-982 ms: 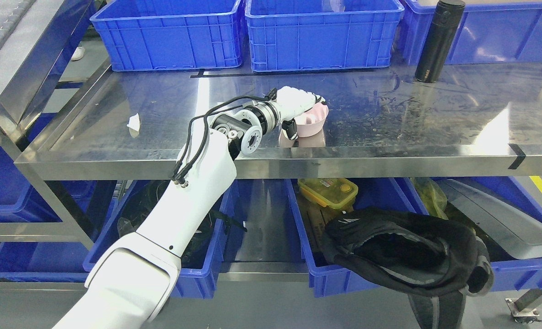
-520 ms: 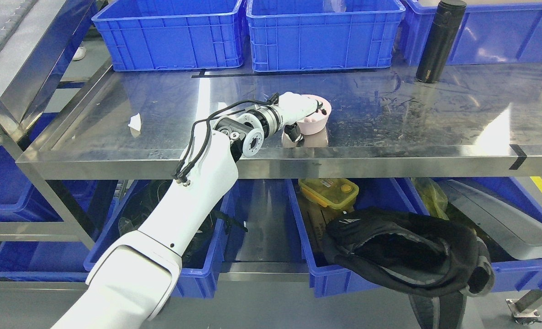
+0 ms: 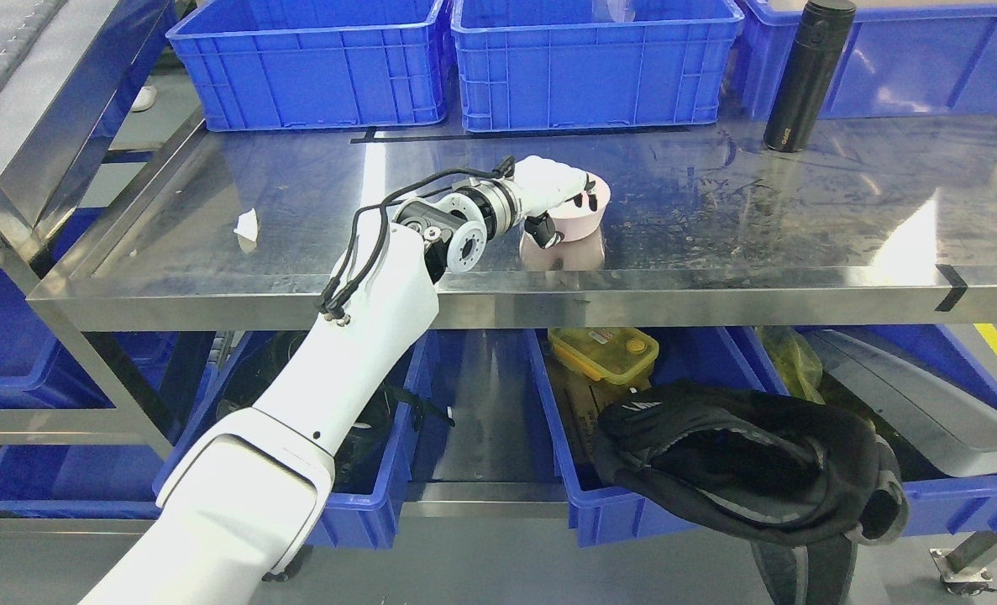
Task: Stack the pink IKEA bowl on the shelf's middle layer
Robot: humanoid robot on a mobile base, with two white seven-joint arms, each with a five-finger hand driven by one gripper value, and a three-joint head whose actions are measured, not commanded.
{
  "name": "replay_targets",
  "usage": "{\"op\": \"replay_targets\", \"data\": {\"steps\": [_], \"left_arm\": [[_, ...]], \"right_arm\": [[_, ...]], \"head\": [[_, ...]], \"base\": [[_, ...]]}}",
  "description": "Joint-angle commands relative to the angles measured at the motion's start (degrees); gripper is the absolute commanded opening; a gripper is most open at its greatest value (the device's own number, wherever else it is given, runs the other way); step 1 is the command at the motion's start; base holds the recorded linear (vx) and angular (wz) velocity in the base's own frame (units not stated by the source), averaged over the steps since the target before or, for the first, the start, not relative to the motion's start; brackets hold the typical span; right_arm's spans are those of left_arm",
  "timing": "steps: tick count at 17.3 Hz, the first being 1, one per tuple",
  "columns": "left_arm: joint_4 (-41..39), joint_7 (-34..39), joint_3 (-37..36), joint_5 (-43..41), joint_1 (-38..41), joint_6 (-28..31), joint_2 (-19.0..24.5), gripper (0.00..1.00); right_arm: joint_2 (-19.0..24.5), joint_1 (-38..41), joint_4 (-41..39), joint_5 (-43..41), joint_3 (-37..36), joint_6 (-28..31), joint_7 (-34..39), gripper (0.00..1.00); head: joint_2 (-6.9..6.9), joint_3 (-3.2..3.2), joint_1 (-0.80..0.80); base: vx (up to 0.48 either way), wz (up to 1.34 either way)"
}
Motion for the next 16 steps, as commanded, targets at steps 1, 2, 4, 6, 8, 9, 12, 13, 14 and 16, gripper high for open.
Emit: {"op": "replay_targets", "data": {"steps": [1, 2, 4, 6, 8, 9, 12, 13, 14, 16], "left_arm": [[1.30, -0.23, 0.29, 0.27, -0.60, -0.11, 0.93, 0.38], [1.30, -0.41, 0.46, 0.27, -0.60, -0.90, 0.93, 0.35], [1.56, -0.41, 0.64, 0.19, -0.51, -2.04, 0.93, 0.36], [2.35, -0.32, 0.46, 0.19, -0.51, -1.96, 0.93, 0.48], [2.79, -0.32, 0.20, 0.10, -0.51, -1.87, 0.93, 0.57], [2.79, -0.32, -0.06, 0.10, -0.51, -1.87, 0.93, 0.61], [3.75, -0.15, -0.59, 0.10, -0.60, -1.87, 0.93, 0.63], [4.54, -0.14, -0.68, 0.10, -0.60, -2.04, 0.93, 0.63], [4.98, -0.06, -0.68, 0.19, -0.60, -2.22, 0.93, 0.62], [5.60, 0.03, -0.68, 0.80, -0.60, -2.57, 0.93, 0.59]], "right_arm": [[-1.00, 0.88, -1.00, -0.01, 0.00, -0.03, -0.01, 1.00], [-1.00, 0.88, -1.00, -0.01, 0.00, -0.03, -0.01, 1.00], [-1.00, 0.88, -1.00, -0.01, 0.00, -0.03, -0.01, 1.00], [-1.00, 0.88, -1.00, 0.08, 0.00, -0.03, -0.01, 1.00], [-1.00, 0.88, -1.00, -0.01, 0.00, -0.03, -0.01, 1.00], [-1.00, 0.88, -1.00, -0.01, 0.00, -0.03, -0.01, 1.00], [-1.00, 0.88, -1.00, -0.01, 0.00, -0.03, -0.01, 1.00], [-1.00, 0.88, -1.00, -0.01, 0.00, -0.03, -0.01, 1.00], [-1.00, 0.88, -1.00, -0.01, 0.00, -0.03, -0.01, 1.00], [-1.00, 0.88, -1.00, -0.01, 0.00, -0.03, -0.01, 1.00]], "head": [[0.00, 0.00, 0.00], [0.00, 0.00, 0.00], [0.00, 0.00, 0.00], [0.00, 0.00, 0.00], [0.00, 0.00, 0.00], [0.00, 0.00, 0.00], [0.00, 0.00, 0.00], [0.00, 0.00, 0.00], [0.00, 0.00, 0.00], [0.00, 0.00, 0.00]], "base": [[0.000, 0.00], [0.000, 0.00], [0.000, 0.00], [0.000, 0.00], [0.000, 0.00], [0.000, 0.00], [0.000, 0.00], [0.000, 0.00], [0.000, 0.00], [0.000, 0.00]]}}
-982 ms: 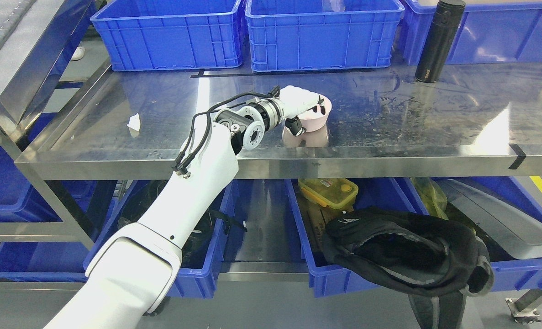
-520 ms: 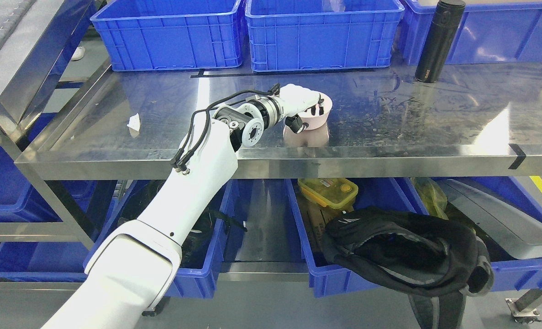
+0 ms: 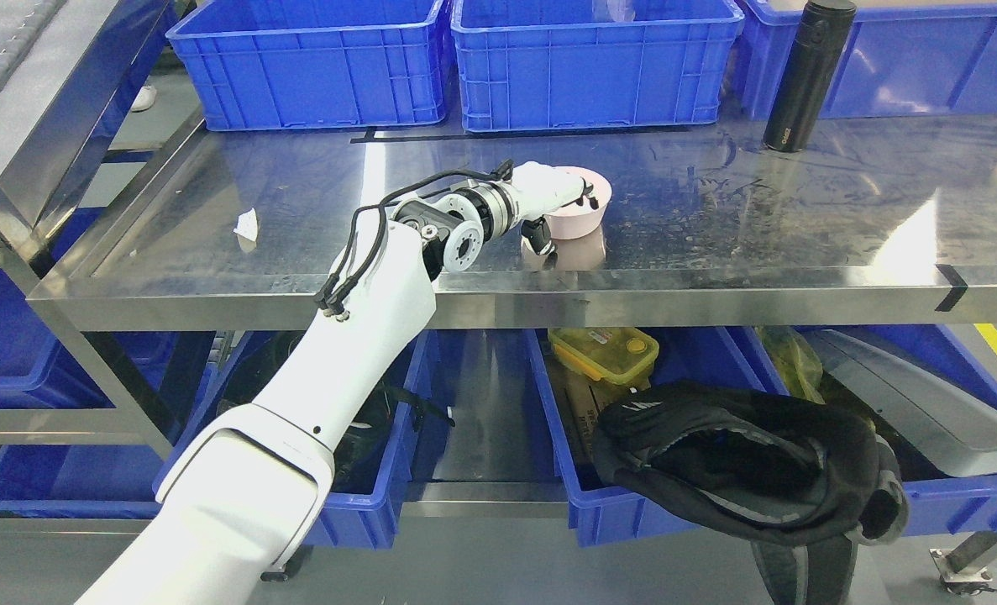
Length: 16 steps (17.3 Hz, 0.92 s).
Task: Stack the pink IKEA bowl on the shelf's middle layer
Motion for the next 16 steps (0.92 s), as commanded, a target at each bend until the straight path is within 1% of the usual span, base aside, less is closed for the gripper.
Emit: {"op": "replay_targets", "data": {"steps": [1, 2, 3, 6, 8, 9, 11, 12, 15, 16], "left_arm": [[3.17, 0.20, -0.60, 1.50, -0.02, -1.02, 0.99, 0.57], [3.34, 0.20, -0.60, 1.77, -0.02, -1.38, 0.99, 0.54], [3.43, 0.20, -0.60, 2.03, -0.02, -1.47, 0.99, 0.48], [3.52, 0.20, -0.52, 2.12, -0.02, -1.55, 0.99, 0.36], [3.52, 0.20, -0.17, 2.21, -0.02, -2.16, 0.99, 0.24], [3.43, 0.20, 0.27, 2.21, -0.02, -3.48, 0.99, 0.16], [3.43, 0.03, 3.33, 2.21, -0.02, -7.51, 0.99, 0.01], [3.35, -0.14, 4.57, 2.21, -0.02, -8.84, 0.99, 0.01], [1.86, -0.06, 7.38, 2.03, -0.02, -9.46, 0.99, 0.00], [0.20, -0.06, 8.53, 1.95, -0.02, -9.55, 0.99, 0.00]], "right_arm": [[-1.00, 0.88, -1.00, -0.01, 0.00, -0.03, -0.01, 1.00], [-1.00, 0.88, -1.00, -0.01, 0.00, -0.03, -0.01, 1.00], [-1.00, 0.88, -1.00, -0.01, 0.00, -0.03, -0.01, 1.00], [-1.00, 0.88, -1.00, -0.01, 0.00, -0.03, -0.01, 1.00], [-1.00, 0.88, -1.00, -0.01, 0.00, -0.03, -0.01, 1.00], [-1.00, 0.88, -1.00, -0.01, 0.00, -0.03, -0.01, 1.00], [-1.00, 0.88, -1.00, -0.01, 0.00, -0.03, -0.01, 1.00], [-1.00, 0.88, -1.00, -0.01, 0.00, -0.03, -0.01, 1.00], [-1.00, 0.88, -1.00, -0.01, 0.00, -0.03, -0.01, 1.00], [-1.00, 0.88, -1.00, -0.01, 0.00, -0.03, -0.01, 1.00]], "head": [[0.00, 0.00, 0.00], [0.00, 0.00, 0.00], [0.00, 0.00, 0.00], [0.00, 0.00, 0.00], [0.00, 0.00, 0.00], [0.00, 0.00, 0.00], [0.00, 0.00, 0.00], [0.00, 0.00, 0.00], [0.00, 0.00, 0.00], [0.00, 0.00, 0.00]], "base": [[0.000, 0.00], [0.000, 0.00], [0.000, 0.00], [0.000, 0.00], [0.000, 0.00], [0.000, 0.00], [0.000, 0.00], [0.000, 0.00], [0.000, 0.00], [0.000, 0.00]]}}
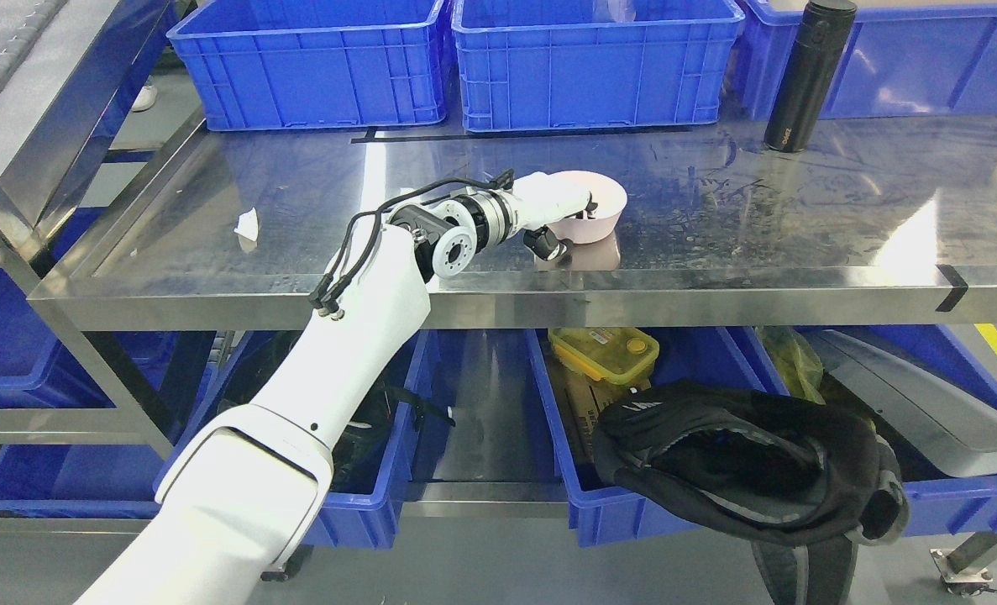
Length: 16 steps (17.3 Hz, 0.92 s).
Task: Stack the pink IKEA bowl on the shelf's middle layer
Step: 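Lift the pink bowl off the shelf with the left hand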
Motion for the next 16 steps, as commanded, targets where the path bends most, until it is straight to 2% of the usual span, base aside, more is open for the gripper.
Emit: {"op": "replay_targets", "data": {"steps": [1, 5, 9, 12, 16], "left_arm": [[-4.62, 0.09, 6.93, -0.09, 0.35, -1.06, 1.00, 0.00], [-17.01, -0.34, 12.11, 0.00, 3.60, -1.15, 1.05, 0.01], [-31.42, -1.40, 17.12, 0.00, 10.18, -2.19, 5.27, 0.01], [-36.98, -1.40, 23.52, 0.09, 15.02, -8.42, 6.16, 0.01], [-38.13, -5.43, 31.79, 0.71, 20.21, -24.84, 4.49, 0.01]], "right_arm": [[-1.00, 0.88, -1.00, -0.01, 0.00, -0.03, -0.01, 1.00], [-1.00, 0.88, -1.00, -0.01, 0.00, -0.03, -0.01, 1.00], [-1.00, 0.88, -1.00, -0.01, 0.00, -0.03, -0.01, 1.00], [-1.00, 0.88, -1.00, -0.01, 0.00, -0.03, -0.01, 1.00], [-1.00, 0.88, -1.00, -0.01, 0.00, -0.03, -0.01, 1.00]], "head": [[0.00, 0.00, 0.00], [0.00, 0.00, 0.00], [0.00, 0.00, 0.00], [0.00, 0.00, 0.00], [0.00, 0.00, 0.00]], "base": [[0.000, 0.00], [0.000, 0.00], [0.000, 0.00], [0.000, 0.00], [-0.002, 0.01]]}}
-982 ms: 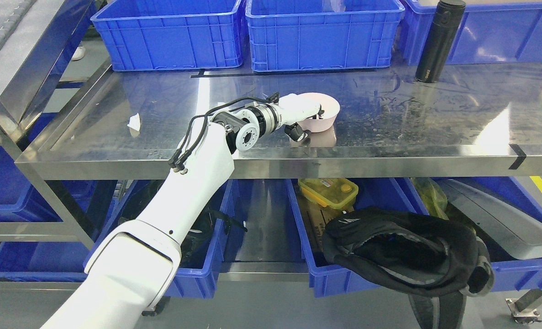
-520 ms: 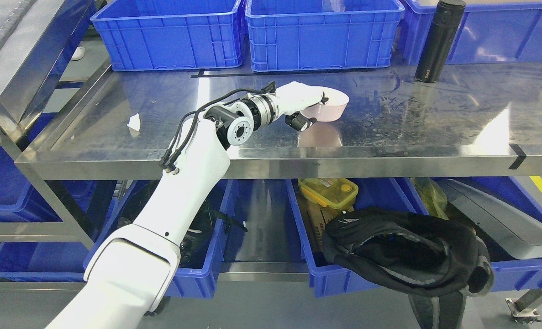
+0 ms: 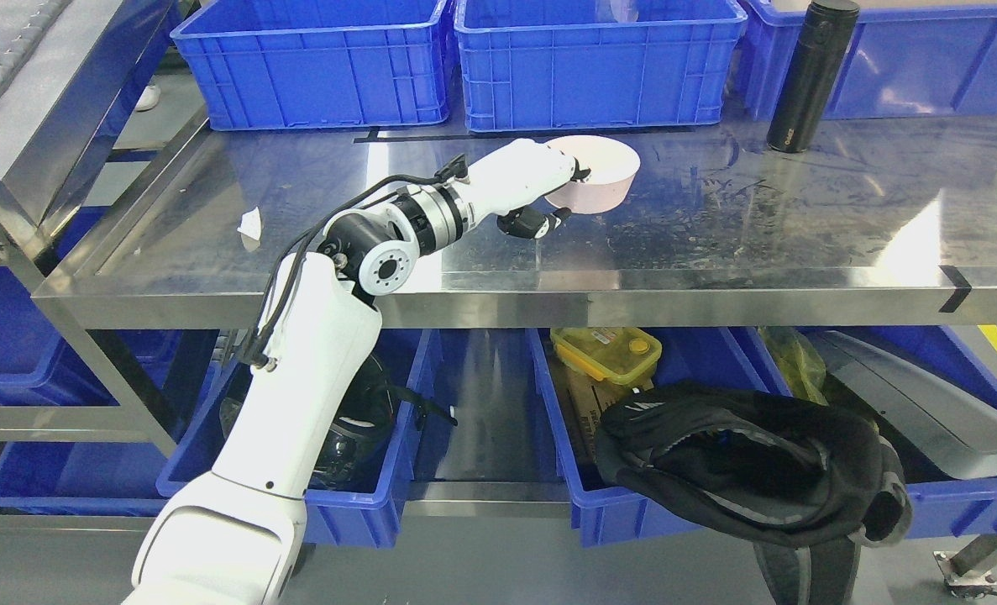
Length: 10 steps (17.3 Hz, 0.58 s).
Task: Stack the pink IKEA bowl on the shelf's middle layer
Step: 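Lift the pink bowl off the shelf with the left hand, then carry the pink bowl in the left hand to the other shelf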
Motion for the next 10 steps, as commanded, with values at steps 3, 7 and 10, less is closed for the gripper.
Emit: {"op": "replay_targets", "data": {"steps": [3, 7, 10], "left_arm": [[-15.92, -4.35, 20.80, 0.51, 8.65, -13.98, -1.11, 0.01], [-17.68, -4.62, 23.28, 1.12, 12.14, -13.98, -1.46, 0.01], [-17.60, -4.97, 22.06, 1.48, 15.41, -13.98, -2.48, 0.01]], "right_arm": [[-1.00, 0.88, -1.00, -0.01, 0.00, -0.03, -0.01, 1.00], [-1.00, 0.88, -1.00, -0.01, 0.00, -0.03, -0.01, 1.00], [-1.00, 0.88, -1.00, -0.01, 0.00, -0.03, -0.01, 1.00]], "head": [[0.00, 0.00, 0.00], [0.00, 0.00, 0.00], [0.00, 0.00, 0.00]], "base": [[-0.010, 0.23], [-0.045, 0.82], [-0.078, 1.37]]}}
